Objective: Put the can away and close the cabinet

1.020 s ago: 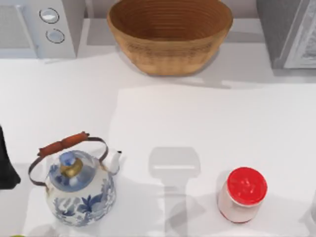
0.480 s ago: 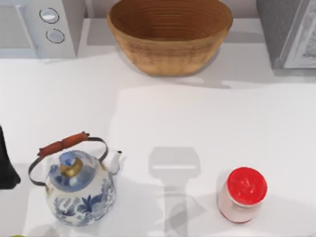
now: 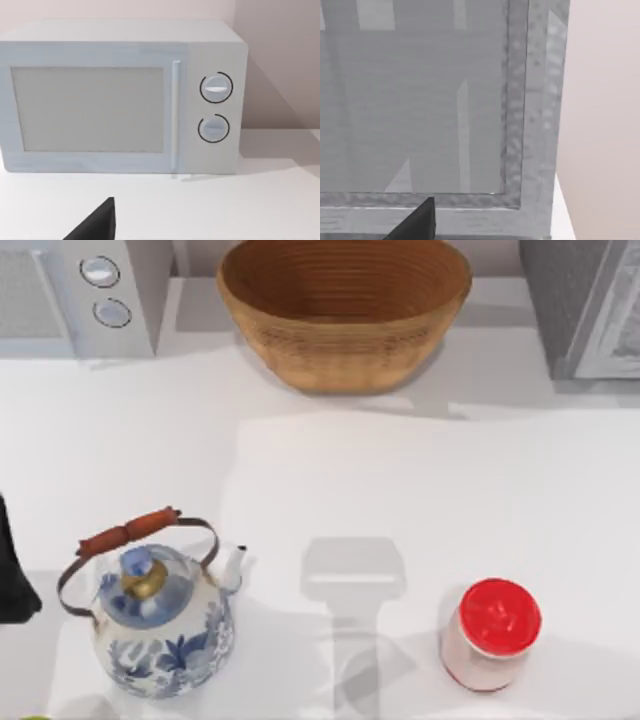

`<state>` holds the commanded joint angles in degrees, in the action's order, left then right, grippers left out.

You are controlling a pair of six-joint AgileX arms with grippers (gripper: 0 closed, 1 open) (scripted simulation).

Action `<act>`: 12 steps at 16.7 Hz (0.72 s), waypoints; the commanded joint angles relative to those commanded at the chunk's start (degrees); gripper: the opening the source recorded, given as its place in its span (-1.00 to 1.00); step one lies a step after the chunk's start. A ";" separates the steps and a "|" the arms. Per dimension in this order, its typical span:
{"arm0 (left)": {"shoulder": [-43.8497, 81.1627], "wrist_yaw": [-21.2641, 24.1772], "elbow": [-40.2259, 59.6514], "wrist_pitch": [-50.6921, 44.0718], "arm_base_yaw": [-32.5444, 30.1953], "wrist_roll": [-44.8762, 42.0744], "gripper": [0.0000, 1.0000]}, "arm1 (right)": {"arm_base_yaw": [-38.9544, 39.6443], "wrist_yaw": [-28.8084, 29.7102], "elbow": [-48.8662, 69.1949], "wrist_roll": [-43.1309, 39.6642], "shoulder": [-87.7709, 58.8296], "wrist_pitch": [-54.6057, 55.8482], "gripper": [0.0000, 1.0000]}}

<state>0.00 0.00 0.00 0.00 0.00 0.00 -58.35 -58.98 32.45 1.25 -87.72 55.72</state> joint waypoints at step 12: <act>0.00 0.00 0.00 0.00 0.00 0.00 1.00 | -0.48 -1.31 51.38 -0.13 7.45 -61.37 1.00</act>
<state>0.00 0.00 0.00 0.00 0.00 0.00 -58.83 -60.29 83.83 1.12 -80.28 -5.66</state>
